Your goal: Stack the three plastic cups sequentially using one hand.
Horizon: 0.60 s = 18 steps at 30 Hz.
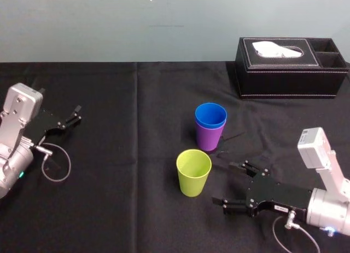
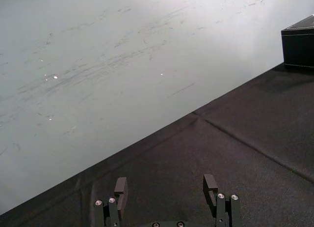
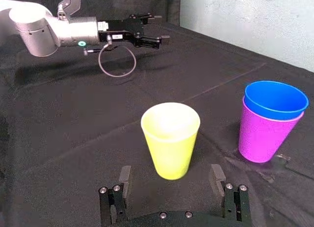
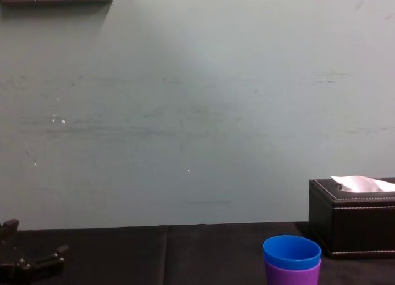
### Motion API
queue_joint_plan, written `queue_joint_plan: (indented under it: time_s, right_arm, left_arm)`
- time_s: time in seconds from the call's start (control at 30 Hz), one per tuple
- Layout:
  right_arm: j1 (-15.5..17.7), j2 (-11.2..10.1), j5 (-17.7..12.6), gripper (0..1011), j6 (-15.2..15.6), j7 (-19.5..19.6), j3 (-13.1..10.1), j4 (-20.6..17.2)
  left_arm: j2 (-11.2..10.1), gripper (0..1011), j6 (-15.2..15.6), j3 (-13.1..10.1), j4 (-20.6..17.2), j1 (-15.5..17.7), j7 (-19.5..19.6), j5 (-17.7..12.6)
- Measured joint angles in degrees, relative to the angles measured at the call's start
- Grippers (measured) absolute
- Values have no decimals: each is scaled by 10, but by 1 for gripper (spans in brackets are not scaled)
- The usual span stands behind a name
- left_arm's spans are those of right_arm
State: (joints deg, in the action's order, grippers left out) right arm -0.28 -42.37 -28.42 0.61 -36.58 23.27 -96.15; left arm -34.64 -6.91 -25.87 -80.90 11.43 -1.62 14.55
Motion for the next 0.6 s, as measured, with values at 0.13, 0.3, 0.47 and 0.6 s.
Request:
queue_joint_plan:
  time_s: [0.13, 0.3, 0.47, 0.6]
  right_arm:
    - [-11, 6, 4, 1000, 5, -1, 9, 3]
    - [-22, 13, 5, 1000, 9, -1, 16, 10]
    - [-34, 21, 6, 1000, 14, -1, 23, 17]
    - [-48, 29, 8, 1000, 18, -1, 31, 26]
  left_arm:
    - [0, 1011, 0, 0, 0, 0, 0, 0]
    - [0, 1011, 0, 0, 0, 0, 0, 0]
    - [0, 1011, 0, 0, 0, 0, 0, 0]
    - [0, 1011, 0, 0, 0, 0, 0, 0]
